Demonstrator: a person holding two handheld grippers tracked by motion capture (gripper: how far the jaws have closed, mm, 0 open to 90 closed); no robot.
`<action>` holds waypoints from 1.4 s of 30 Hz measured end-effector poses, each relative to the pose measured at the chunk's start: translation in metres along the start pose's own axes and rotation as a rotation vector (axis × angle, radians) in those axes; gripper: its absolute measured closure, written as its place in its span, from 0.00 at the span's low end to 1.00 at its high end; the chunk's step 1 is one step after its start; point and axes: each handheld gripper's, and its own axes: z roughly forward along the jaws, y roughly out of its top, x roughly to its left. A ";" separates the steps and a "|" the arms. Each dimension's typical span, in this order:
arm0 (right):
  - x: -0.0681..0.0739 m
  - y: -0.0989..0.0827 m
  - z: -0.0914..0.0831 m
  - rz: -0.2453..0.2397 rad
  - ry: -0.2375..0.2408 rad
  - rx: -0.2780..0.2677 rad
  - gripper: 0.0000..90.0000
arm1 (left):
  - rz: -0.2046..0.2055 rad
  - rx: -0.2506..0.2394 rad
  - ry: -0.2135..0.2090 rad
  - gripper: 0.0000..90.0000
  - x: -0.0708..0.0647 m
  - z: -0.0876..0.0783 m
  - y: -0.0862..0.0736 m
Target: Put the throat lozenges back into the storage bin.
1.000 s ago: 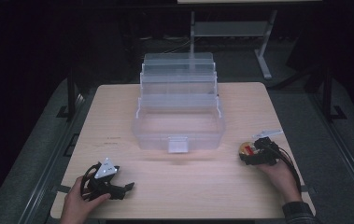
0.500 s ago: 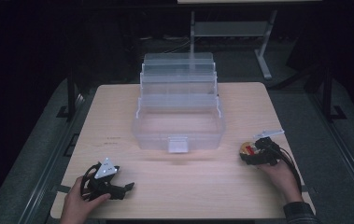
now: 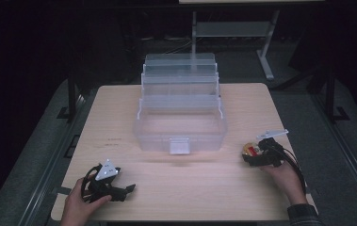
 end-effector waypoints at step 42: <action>0.008 0.024 -0.040 -0.039 0.024 -0.061 0.22 | 0.000 0.000 0.000 0.12 0.000 0.000 0.000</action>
